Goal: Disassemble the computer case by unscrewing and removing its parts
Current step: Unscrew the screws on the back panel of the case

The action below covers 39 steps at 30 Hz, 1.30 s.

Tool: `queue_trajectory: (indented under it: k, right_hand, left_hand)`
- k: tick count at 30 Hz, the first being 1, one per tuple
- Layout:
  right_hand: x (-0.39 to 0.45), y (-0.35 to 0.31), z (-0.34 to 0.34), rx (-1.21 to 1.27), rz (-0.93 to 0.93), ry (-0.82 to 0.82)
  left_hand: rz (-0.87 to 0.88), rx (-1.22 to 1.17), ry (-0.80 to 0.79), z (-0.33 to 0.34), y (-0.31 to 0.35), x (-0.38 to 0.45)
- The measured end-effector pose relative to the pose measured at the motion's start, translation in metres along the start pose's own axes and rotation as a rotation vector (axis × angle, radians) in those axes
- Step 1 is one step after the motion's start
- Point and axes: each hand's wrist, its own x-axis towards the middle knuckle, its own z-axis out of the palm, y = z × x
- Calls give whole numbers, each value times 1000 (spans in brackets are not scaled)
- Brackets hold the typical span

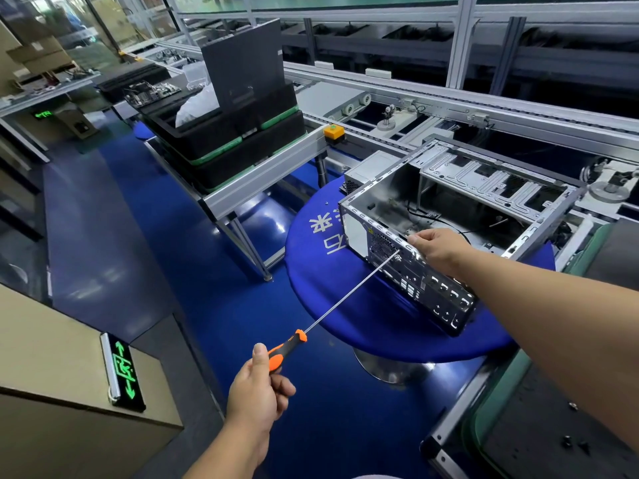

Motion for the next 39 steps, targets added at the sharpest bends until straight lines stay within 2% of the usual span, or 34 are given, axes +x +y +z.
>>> queue_trajectory:
  k: [6, 16, 31, 39]
  right_hand:
    - [-1, -1, 0, -8, -1, -3]
    - [-7, -7, -2, -24, 3, 10]
    - [-9, -9, -2, -27, -3, -3]
    - [-12, -11, -2, -28, -5, -1]
  left_hand:
    - [-60, -78, -54, -2, -1, 0]
    - [85, -48, -33, -2, 1, 2]
    - [-77, -18, 37, 0, 3, -1]
    - [53, -80, -19, 2, 4, -2]
